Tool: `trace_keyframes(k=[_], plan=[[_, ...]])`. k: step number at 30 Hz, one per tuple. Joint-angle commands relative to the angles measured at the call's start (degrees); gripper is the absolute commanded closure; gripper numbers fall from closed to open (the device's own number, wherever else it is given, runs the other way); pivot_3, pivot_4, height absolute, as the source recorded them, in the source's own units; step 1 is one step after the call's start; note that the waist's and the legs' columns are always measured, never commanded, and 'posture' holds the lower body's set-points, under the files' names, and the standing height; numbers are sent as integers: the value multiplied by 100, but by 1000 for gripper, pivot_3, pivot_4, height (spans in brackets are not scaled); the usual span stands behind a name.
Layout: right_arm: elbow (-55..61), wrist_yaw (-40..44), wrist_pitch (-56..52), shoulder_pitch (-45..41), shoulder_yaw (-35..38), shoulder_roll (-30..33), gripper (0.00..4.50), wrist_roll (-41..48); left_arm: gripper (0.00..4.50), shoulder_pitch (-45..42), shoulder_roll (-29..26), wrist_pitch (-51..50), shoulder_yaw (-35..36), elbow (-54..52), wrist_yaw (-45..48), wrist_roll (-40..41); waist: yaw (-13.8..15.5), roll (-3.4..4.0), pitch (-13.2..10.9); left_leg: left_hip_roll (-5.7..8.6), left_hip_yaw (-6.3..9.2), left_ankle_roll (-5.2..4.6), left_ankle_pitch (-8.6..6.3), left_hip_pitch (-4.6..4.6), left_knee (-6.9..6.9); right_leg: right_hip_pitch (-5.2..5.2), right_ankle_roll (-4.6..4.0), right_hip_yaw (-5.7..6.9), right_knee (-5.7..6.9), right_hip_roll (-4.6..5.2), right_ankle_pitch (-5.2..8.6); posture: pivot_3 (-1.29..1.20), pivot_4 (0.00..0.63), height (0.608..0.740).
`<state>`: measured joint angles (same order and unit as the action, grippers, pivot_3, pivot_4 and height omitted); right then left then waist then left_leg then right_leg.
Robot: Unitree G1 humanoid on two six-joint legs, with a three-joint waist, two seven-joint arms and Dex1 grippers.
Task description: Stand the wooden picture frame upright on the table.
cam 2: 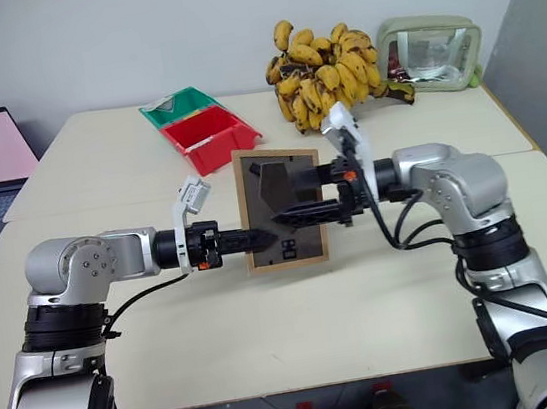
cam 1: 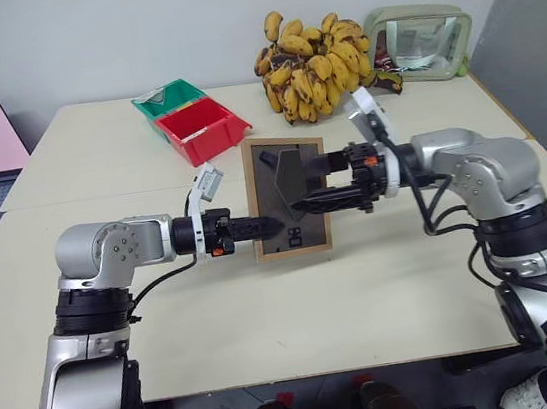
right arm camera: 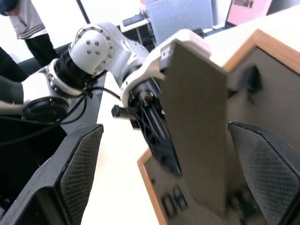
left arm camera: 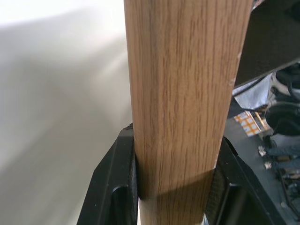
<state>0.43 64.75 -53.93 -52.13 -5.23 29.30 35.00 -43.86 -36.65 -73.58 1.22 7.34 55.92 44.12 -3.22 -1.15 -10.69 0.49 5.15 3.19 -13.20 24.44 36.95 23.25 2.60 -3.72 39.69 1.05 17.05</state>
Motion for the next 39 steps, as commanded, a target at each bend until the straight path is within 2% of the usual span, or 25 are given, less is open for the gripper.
trace_keyframes(k=[1,3,5,6,8,9,14,17,22,26,31,35,39], plan=[[366,135,93,260,251,581,7,7,3219,-63,-109,-87,85,-219,213,216,2,0,0,0,-1,-2,-1,0,1,0,0,-1,1,0,0,0,150,740],[357,176,523,495,287,951,7,-268,3219,-74,-98,-285,179,-185,192,337,19,0,0,2,-1,-4,-2,1,1,-1,0,1,-1,0,0,0,150,740],[268,130,1489,741,226,1198,7,-803,3219,-124,-53,-575,342,-92,135,499,23,0,0,4,-4,-5,-2,1,2,-1,0,-1,-2,0,0,0,150,740],[159,96,2348,890,181,1278,7,-1206,3219,-156,-19,-742,431,-53,97,588,17,0,0,4,-12,-6,-2,1,4,-3,1,2,-2,-1,0,0,150,740],[-429,-355,5288,1214,77,1362,7,-2436,3219,-300,139,-1433,777,141,-36,874,16,-2,1,3,-23,-6,-2,0,5,-3,2,1,0,-2,1,0,150,740],[-761,-524,6369,1304,63,1369,7,-2821,3219,-347,181,-1694,872,209,-99,1014,6,-2,1,3,-28,-6,-2,1,5,-3,5,2,1,-9,2,0,150,740],[-2686,-2184,10669,886,-38,1171,7,-4624,3219,-674,-212,-1892,370,1093,-536,2447,-50,-3,0,1,-53,8,6,-10,8,-1,8,-19,24,-20,4,0,150,740],[-3411,-3240,12321,471,-52,971,7,-5758,3219,-1015,-384,-1892,20,1685,-914,3256,-118,-3,0,-4,-51,21,14,-23,7,1,7,-27,34,-20,4,0,150,740],[-3950,-4642,13246,-21,64,609,7,-7050,3219,-1174,-405,-1892,-259,2014,-1601,4195,-162,-3,0,-2,-35,30,19,-38,6,-5,7,-35,39,-25,4,0,150,740],[-4166,-5480,13195,-320,-219,433,7,-7932,3219,-985,-451,-1892,-495,1818,-2014,4879,-174,-3,0,0,-26,39,25,-40,6,-5,6,-36,40,-26,4,0,150,740],[-4434,-6315,13176,-677,-511,385,7,-8420,3219,-892,-423,-1892,-513,1750,-2525,5393,-181,-3,0,1,-25,45,30,-46,6,-5,5,-40,48,-26,4,0,150,740],[-4514,-6785,13295,-793,-700,503,667,-8593,3219,-816,-398,-1892,-361,1675,-2797,5557,-181,-3,0,6,-25,43,33,-48,6,-7,5,-40,50,-26,4,0,150,740],[-4509,-7108,13343,-852,-879,602,1604,-8732,3219,-622,-436,-1890,-287,1369,-2926,5717,-189,-3,0,6,-27,42,33,-50,6,-7,5,-42,54,-26,4,0,150,740]])
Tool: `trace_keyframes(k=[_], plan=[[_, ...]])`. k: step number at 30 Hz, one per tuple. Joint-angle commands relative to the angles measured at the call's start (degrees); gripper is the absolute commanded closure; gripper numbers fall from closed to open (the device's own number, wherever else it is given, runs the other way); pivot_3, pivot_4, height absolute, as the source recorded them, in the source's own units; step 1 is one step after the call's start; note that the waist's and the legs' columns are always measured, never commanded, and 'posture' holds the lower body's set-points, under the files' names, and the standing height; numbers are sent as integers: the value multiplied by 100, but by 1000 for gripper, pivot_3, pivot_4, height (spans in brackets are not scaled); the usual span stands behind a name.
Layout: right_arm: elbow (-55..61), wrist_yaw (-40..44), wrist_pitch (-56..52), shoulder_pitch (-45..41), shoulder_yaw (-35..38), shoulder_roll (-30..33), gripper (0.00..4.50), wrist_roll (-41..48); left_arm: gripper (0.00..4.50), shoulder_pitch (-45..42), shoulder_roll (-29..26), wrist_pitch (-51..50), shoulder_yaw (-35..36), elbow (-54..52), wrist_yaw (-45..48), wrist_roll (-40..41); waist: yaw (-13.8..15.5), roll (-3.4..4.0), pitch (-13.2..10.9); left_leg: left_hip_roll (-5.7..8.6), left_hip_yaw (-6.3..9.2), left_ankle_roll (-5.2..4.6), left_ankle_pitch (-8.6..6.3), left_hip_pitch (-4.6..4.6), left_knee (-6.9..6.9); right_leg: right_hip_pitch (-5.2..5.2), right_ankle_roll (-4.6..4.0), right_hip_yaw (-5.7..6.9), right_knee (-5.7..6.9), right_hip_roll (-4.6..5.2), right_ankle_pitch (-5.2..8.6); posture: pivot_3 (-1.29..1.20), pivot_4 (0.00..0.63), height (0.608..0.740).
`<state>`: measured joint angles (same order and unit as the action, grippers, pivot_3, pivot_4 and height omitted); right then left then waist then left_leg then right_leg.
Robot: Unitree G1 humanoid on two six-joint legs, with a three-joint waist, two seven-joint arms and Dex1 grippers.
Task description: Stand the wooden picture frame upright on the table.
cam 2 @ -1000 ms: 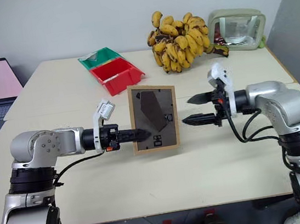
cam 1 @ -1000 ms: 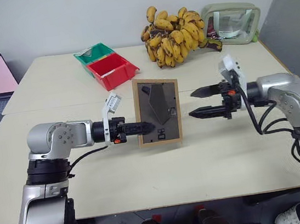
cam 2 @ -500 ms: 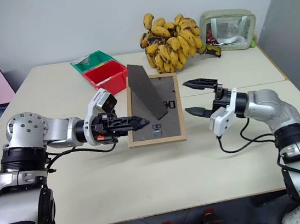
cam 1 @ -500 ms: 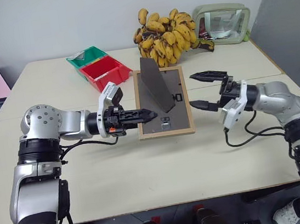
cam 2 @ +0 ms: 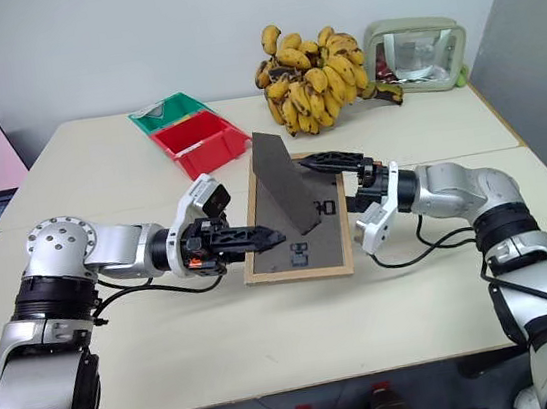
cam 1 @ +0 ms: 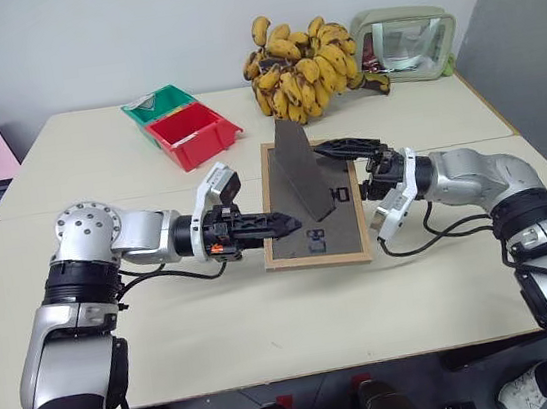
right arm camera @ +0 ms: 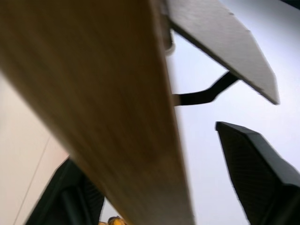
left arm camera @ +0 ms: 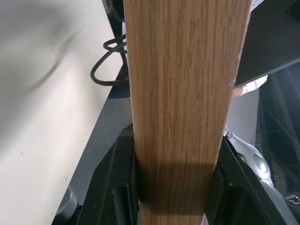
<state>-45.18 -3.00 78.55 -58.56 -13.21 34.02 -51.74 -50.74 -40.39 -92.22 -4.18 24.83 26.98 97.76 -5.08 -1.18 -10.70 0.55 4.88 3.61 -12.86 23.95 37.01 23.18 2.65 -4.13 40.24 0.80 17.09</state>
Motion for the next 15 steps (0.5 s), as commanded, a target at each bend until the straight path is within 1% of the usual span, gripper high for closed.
trace_keyframes(k=[1,4,6,7,9,11,12,14,15], plan=[[46,-373,99,-216,-138,156,1837,-75,3219,112,-68,-8,271,-447,-69,393,-3,0,0,0,-1,0,0,-1,0,0,0,-1,1,0,0,0,150,740],[16,-530,68,-245,-234,243,2372,-108,3219,219,-97,57,277,-574,-172,514,-3,0,0,1,-1,-1,2,-2,1,0,0,-1,6,0,0,0,150,740],[25,-610,112,-247,-286,313,2846,-112,3219,293,-123,106,289,-678,-230,568,-4,0,0,1,-3,-1,3,-4,1,0,0,-3,10,0,0,0,150,740],[35,-643,143,-245,-310,343,2952,-114,3219,318,-134,129,290,-699,-259,604,-4,0,0,2,-7,-2,3,-7,1,0,0,-6,14,0,0,0,150,740],[56,-682,193,-232,-349,403,2963,-95,3219,361,-159,181,304,-718,-307,672,-3,-2,1,1,-3,-2,5,-7,2,0,0,-3,17,0,0,0,150,740],[3,-662,200,-224,-397,422,2974,-35,2519,423,-196,268,369,-733,-328,761,-2,-2,2,4,-4,-4,7,-7,2,0,0,-4,21,1,0,0,150,740],[-57,-636,183,-231,-423,411,2976,10,2484,440,-215,318,425,-721,-324,781,-1,-3,2,4,-4,-4,7,-7,3,0,0,-4,21,1,0,0,150,740],[-145,-614,154,-251,-477,392,3182,100,1990,464,-249,439,516,-679,-379,793,-4,-3,2,4,-5,-5,8,-8,3,-1,0,-4,23,1,0,0,150,740],[-172,-608,148,-260,-494,383,3183,136,1806,471,-258,493,554,-658,-422,781,-4,-3,2,4,-6,-6,8,-11,2,-1,0,-5,27,1,0,0,150,740]])
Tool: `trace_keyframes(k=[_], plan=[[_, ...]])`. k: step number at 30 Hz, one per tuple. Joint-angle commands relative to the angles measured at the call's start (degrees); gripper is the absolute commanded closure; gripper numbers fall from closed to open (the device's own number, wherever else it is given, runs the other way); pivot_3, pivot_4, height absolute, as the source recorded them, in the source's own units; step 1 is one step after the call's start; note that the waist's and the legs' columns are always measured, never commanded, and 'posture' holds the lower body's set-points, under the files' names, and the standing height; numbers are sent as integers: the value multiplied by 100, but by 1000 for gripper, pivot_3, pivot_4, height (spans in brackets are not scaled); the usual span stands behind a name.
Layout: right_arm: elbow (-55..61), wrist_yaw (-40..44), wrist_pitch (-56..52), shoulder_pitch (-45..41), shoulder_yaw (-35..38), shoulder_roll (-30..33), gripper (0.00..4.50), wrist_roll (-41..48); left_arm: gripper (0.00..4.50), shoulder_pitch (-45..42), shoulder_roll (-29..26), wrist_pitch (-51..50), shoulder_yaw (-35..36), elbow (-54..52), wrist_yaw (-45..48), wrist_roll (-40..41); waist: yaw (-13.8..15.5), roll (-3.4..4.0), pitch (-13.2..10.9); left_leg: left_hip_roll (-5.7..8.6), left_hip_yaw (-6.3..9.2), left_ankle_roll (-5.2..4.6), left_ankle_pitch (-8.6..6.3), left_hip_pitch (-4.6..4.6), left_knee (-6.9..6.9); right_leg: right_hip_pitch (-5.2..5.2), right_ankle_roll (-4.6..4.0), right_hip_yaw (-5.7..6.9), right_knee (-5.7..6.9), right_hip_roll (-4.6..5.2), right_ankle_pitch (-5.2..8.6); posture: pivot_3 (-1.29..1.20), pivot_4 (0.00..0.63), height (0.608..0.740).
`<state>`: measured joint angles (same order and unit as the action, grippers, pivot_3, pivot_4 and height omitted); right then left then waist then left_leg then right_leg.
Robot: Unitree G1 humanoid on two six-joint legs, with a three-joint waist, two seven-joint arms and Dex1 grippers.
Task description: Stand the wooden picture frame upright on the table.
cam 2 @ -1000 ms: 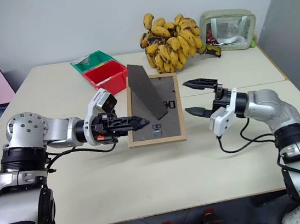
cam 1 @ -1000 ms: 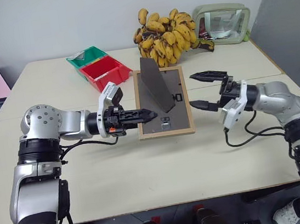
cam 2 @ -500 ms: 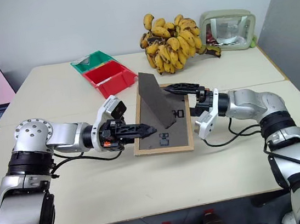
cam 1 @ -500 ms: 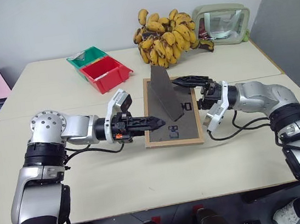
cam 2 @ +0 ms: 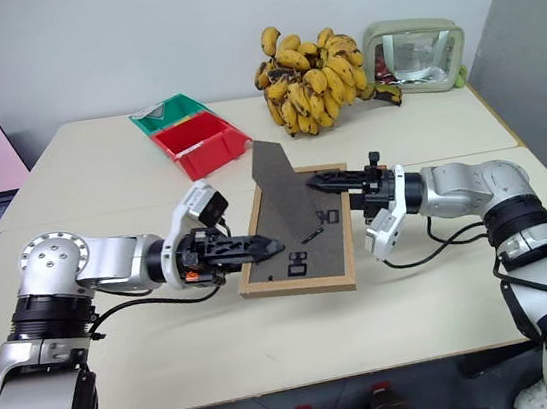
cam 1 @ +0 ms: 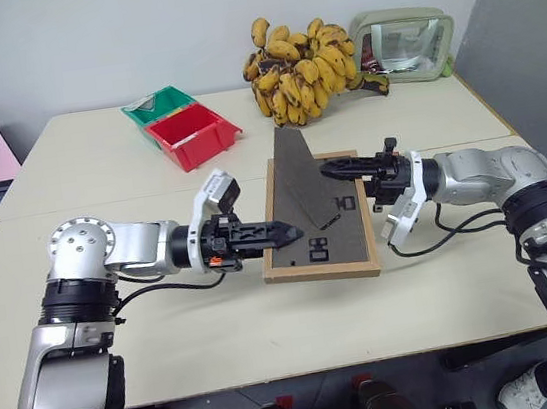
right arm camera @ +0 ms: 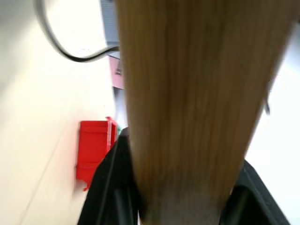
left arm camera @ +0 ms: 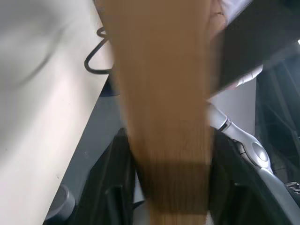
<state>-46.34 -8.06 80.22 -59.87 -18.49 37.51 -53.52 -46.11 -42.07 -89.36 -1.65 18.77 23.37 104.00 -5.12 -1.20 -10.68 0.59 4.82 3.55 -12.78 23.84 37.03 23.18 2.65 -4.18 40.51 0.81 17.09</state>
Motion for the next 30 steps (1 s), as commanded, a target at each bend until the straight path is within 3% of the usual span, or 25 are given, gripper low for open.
trace_keyframes(k=[1,5,6,9,11,14,17,19,25,30], plan=[[-178,-25,-43,-155,0,-3,3183,440,1591,28,-142,338,444,57,-142,53,0,0,0,0,0,0,0,0,0,0,0,0,1,0,0,0,150,740],[-1157,980,-308,-301,-150,-353,3183,1588,838,369,-449,795,1088,99,-408,-218,-63,-2,1,-2,-3,-3,3,-5,0,0,-1,0,6,0,0,0,150,740],[-1463,1917,-775,-256,1,-642,3183,2339,727,678,-573,967,1274,-415,-390,-535,-103,-2,1,-5,-6,-4,3,-7,-1,-1,-2,-3,8,0,0,0,150,740],[-1779,4934,-3146,-105,833,-1588,3184,4568,30,1626,-841,1924,1535,-2517,-538,-1970,-208,-8,5,-20,-7,-6,3,-13,-9,-12,-6,-1,1,18,-3,0,150,740],[-1765,6099,-4813,-188,1333,-2006,3185,5420,0,2157,-883,2656,1456,-3653,-475,-2987,-199,-9,5,-23,-1,-6,3,-11,-9,-15,-7,2,-2,22,-4,0,150,740],[-1784,7100,-6874,-442,1837,-2416,3185,6213,0,2847,-571,3533,1395,-4669,-426,-3943,-89,-8,5,-15,-1,-6,2,-6,-10,-13,-7,4,-2,25,-4,0,150,740],[-2094,7208,-8172,-719,2239,-2722,3185,6606,0,3372,-140,4325,1260,-5206,-602,-4885,20,-6,4,-11,-3,-21,-6,-6,-7,-10,-8,4,0,25,-4,0,150,740],[-2245,7207,-8428,-759,2343,-2826,3185,6643,0,3632,24,4589,1168,-5325,-654,-5356,45,-6,4,-11,-5,-25,-9,-5,-6,-8,-11,5,1,24,-6,0,150,740],[-2458,7204,-8564,-641,2333,-2988,3185,6456,0,3962,367,4742,1204,-5490,-660,-5643,116,-7,4,-4,-22,-28,-10,-1,-6,-9,-11,9,2,21,-6,0,150,740],[-2528,7062,-8186,-283,2153,-3127,3185,6165,0,3957,316,4720,1280,-5318,-429,-5780,100,-7,4,-9,-24,-28,-10,0,-7,-6,-11,11,4,18,-6,0,150,740]])
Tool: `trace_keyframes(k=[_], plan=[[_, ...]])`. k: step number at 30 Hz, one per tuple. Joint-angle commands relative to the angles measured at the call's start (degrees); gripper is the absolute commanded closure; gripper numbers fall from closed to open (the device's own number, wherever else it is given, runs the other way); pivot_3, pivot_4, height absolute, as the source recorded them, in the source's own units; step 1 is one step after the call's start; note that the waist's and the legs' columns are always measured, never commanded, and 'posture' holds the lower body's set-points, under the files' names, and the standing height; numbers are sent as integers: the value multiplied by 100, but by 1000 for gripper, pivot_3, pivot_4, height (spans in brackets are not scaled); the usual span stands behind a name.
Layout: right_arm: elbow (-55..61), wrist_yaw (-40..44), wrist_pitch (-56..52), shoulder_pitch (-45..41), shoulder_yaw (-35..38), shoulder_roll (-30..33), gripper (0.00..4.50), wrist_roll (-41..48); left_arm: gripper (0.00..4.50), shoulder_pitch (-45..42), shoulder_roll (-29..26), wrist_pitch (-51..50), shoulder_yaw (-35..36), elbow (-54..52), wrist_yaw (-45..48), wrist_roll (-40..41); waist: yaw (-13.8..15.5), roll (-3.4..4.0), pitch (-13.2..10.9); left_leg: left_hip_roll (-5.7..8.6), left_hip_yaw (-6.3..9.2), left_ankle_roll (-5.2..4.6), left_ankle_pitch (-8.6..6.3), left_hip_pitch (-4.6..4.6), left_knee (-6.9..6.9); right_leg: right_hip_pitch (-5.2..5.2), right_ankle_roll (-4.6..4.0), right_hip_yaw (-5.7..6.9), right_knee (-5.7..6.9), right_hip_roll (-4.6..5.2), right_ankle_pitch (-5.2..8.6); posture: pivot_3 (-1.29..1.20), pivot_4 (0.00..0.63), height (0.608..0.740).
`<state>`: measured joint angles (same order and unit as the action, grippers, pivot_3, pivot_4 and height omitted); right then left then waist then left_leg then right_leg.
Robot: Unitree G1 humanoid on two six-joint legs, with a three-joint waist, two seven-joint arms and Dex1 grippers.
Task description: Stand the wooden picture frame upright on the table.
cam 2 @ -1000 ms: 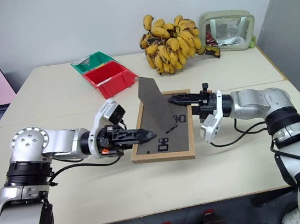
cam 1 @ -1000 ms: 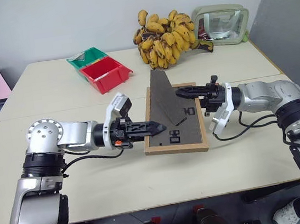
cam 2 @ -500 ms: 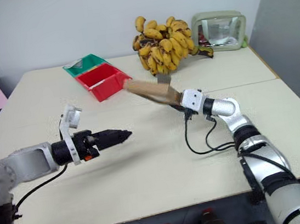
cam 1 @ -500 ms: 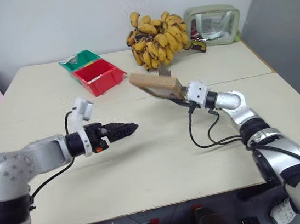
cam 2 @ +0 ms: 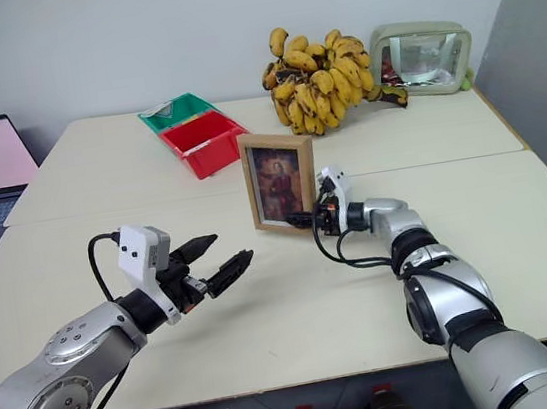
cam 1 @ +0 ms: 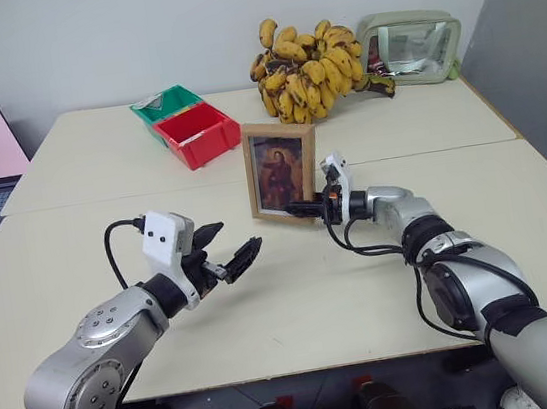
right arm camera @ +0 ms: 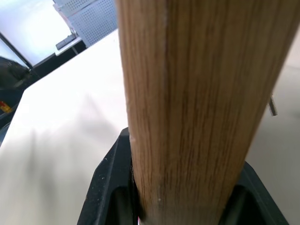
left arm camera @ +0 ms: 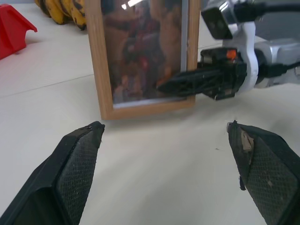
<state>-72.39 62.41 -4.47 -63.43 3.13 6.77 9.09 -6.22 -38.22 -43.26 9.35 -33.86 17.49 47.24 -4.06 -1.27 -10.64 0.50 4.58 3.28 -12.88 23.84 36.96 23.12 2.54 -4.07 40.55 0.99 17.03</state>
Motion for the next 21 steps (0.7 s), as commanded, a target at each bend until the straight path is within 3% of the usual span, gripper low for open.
trace_keyframes(k=[1,4,5,11,14,16,21], plan=[[80,22,296,105,-4,-64,3185,-119,0,-65,-63,103,177,-22,180,-125,-13,0,0,0,-1,0,0,0,0,0,0,0,0,-3,0,0,150,740],[88,46,297,210,-20,-84,3185,-206,0,-197,-67,92,140,110,275,-206,-35,0,0,-1,-1,0,0,-2,2,0,0,-1,5,-19,0,0,150,740],[89,88,264,236,-27,-85,2480,-217,0,-230,-67,93,130,149,311,-234,-36,0,0,-1,0,0,0,-2,2,0,0,1,6,-22,0,0,150,740],[223,240,221,502,-107,87,1077,-335,0,-493,-65,192,49,594,601,-574,-59,0,0,-2,1,0,0,-2,2,-1,0,0,7,-27,0,0,150,740],[679,632,110,815,-198,457,412,-362,0,-633,-104,194,105,799,783,-642,-26,-2,1,-2,8,1,0,-2,3,-4,0,7,6,-28,0,0,150,740],[1411,749,73,1225,-383,834,24,-491,0,-705,-236,157,128,964,976,-712,11,-2,1,1,7,0,0,-2,4,-8,0,6,4,-27,0,0,150,740],[4816,420,-1160,2630,-606,1940,24,-628,0,-1004,-693,-38,371,1502,1513,-613,163,-2,2,3,20,0,0,-2,5,-21,1,16,-11,-24,1,0,150,740]])
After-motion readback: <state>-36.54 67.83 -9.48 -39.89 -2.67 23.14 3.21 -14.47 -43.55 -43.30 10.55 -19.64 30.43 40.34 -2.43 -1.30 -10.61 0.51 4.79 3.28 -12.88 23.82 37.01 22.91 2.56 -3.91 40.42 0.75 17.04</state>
